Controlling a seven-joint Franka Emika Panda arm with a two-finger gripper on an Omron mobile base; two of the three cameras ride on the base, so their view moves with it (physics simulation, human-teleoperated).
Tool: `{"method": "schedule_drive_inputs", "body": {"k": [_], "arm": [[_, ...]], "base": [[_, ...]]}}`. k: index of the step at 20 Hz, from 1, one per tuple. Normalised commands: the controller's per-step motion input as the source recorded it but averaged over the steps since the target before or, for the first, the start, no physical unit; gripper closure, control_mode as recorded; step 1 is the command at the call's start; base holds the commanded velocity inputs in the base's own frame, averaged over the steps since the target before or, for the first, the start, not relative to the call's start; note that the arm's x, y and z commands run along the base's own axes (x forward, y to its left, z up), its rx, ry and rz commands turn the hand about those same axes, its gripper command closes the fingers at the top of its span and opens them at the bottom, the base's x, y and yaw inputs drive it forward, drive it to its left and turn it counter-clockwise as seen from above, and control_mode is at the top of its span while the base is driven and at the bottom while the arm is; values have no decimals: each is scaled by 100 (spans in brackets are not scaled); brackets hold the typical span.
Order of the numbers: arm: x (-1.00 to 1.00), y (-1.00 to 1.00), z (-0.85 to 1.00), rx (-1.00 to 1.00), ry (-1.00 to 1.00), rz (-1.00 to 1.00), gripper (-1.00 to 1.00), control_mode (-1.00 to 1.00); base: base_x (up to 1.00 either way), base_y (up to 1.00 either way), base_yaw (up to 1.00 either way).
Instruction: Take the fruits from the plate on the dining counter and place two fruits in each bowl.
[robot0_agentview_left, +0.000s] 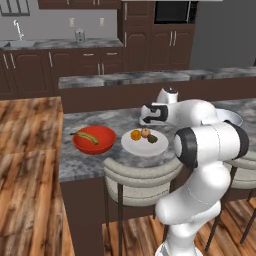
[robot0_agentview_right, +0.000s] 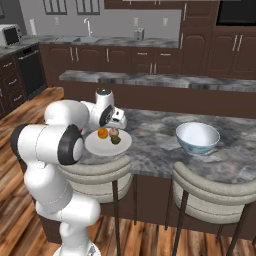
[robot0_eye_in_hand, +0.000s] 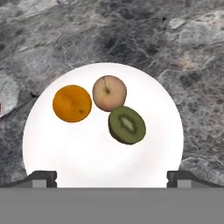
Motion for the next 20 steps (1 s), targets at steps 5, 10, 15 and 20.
{"method": "schedule_drive_inputs", "body": {"k": [5, 10, 15, 20], "arm": [[2, -12, -31, 0, 13, 8, -100, -100], [23, -1, -25, 0, 10, 26, -100, -100], [36, -1, -24, 0, 13, 26, -100, -100], [30, -1, -16, 0, 12, 16, -100, -100]], "base": [[0, 0, 0], [0, 0, 0], [0, 0, 0], [0, 0, 0]]}}
